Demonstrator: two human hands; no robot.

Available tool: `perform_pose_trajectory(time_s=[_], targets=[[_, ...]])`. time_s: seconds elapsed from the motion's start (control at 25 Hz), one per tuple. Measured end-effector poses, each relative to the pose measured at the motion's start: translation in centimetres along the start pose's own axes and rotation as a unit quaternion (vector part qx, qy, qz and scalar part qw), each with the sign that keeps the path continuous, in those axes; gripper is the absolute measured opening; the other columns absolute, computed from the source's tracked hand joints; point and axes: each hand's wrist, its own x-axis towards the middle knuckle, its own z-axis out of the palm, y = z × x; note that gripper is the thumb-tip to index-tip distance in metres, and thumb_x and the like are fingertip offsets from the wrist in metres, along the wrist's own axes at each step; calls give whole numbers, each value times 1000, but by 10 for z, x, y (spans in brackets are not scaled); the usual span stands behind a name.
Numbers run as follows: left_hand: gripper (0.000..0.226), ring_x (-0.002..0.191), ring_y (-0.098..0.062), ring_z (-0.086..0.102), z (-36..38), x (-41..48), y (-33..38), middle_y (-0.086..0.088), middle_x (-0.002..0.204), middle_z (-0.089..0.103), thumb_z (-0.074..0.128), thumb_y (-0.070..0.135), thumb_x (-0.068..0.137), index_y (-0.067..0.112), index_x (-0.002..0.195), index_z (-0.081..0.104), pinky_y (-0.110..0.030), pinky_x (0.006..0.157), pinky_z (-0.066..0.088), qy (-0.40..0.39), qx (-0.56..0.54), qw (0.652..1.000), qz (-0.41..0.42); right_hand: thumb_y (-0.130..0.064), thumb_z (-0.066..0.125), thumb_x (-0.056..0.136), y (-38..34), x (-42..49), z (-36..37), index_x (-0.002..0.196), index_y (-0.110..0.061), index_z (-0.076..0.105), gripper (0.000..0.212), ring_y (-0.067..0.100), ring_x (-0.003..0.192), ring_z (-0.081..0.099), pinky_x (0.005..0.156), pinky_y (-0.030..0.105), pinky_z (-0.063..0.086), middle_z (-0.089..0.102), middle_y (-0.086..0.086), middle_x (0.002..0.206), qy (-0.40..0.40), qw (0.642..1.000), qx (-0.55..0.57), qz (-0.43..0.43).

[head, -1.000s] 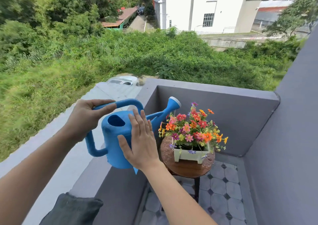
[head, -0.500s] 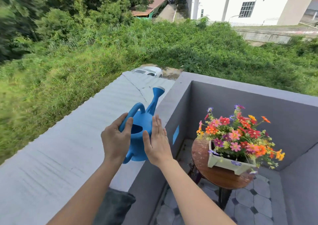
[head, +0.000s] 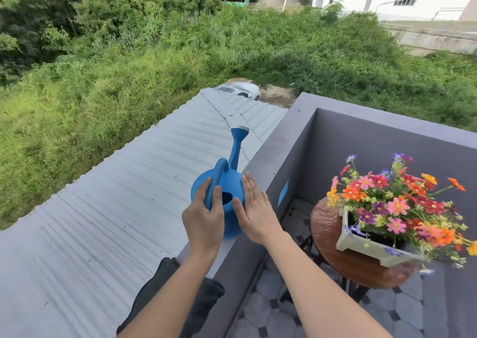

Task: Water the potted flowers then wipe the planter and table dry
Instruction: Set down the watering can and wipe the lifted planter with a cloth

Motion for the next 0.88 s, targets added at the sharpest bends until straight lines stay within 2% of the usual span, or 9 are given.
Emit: perform_pose_trajectory(time_s=[0.12, 0.24, 0.36, 0.44, 0.52, 0.64, 0.72, 0.8, 0.88], targets=[[33, 62, -10, 57, -1, 0, 1, -3, 83, 69, 51, 28, 95, 15, 125, 57, -18, 60, 41, -32, 18, 999, 2, -50, 19, 98, 2, 0, -4, 152, -18, 0, 66, 7, 147, -6, 121, 36, -1, -7, -7, 161, 3, 1000, -7, -7], [35, 72, -18, 59, -5, -1, 3, -4, 92, 70, 47, 32, 96, 20, 129, 52, -23, 66, 40, -64, 48, 997, 8, -48, 22, 99, 3, 2, -4, 152, -17, 3, 64, 9, 148, -3, 121, 37, 2, -2, -5, 162, 14, 1000, -12, -6], [51, 109, -14, 54, -12, -2, 3, 3, 124, 58, 39, 49, 94, 26, 139, 42, -23, 86, 37, -123, 66, 990, 17, -50, 23, 98, -1, -5, -5, 152, -18, 1, 67, 10, 147, 2, 121, 37, 7, 1, -4, 162, 33, 999, 39, 6], [65, 124, -8, 39, -21, -4, -2, 9, 130, 47, 24, 61, 88, 32, 145, 31, -22, 95, 28, -164, 33, 986, 25, -47, 27, 99, -2, -19, -2, 152, -18, 3, 65, 12, 146, 10, 119, 34, 11, 9, -3, 161, 72, 991, 108, 39], [65, 129, -6, 33, -33, -7, -19, 12, 131, 42, 17, 59, 90, 30, 147, 27, -23, 102, 25, -141, -3, 990, 18, -43, 30, 99, 0, -40, 11, 151, -16, 9, 62, 17, 145, 17, 116, 34, 18, 18, 2, 159, 99, 980, 139, 102], [54, 135, -14, 31, -58, -22, -61, 0, 144, 41, 21, 44, 100, 19, 147, 30, -26, 110, 20, -88, 54, 994, -47, -43, 31, 99, -3, -79, 50, 150, -13, 11, 63, 22, 144, 17, 115, 36, 21, 19, 7, 158, 8, 973, 129, 194], [54, 137, -19, 28, -78, -32, -94, -6, 149, 36, 28, 40, 101, 14, 148, 26, -29, 110, 20, -112, 154, 977, -97, -51, 31, 97, -12, -100, 75, 151, -11, 11, 70, 23, 144, 18, 115, 36, 20, 18, 8, 158, -73, 965, 148, 202], [66, 137, -24, 31, -95, -41, -121, -10, 151, 33, 36, 47, 97, 11, 150, 19, -35, 110, 26, -177, 283, 935, -119, -60, 37, 91, -23, -113, 91, 150, -9, 13, 81, 23, 142, 25, 115, 36, 26, 22, 8, 157, -114, 957, 171, 203], [80, 131, -28, 39, -104, -48, -141, -11, 146, 40, 37, 60, 90, 10, 150, 16, -41, 106, 34, -242, 364, 887, -147, -61, 42, 89, -31, -116, 99, 141, -5, 24, 79, 26, 132, 42, 101, 34, 40, 40, 11, 147, -114, 954, 164, 221]])
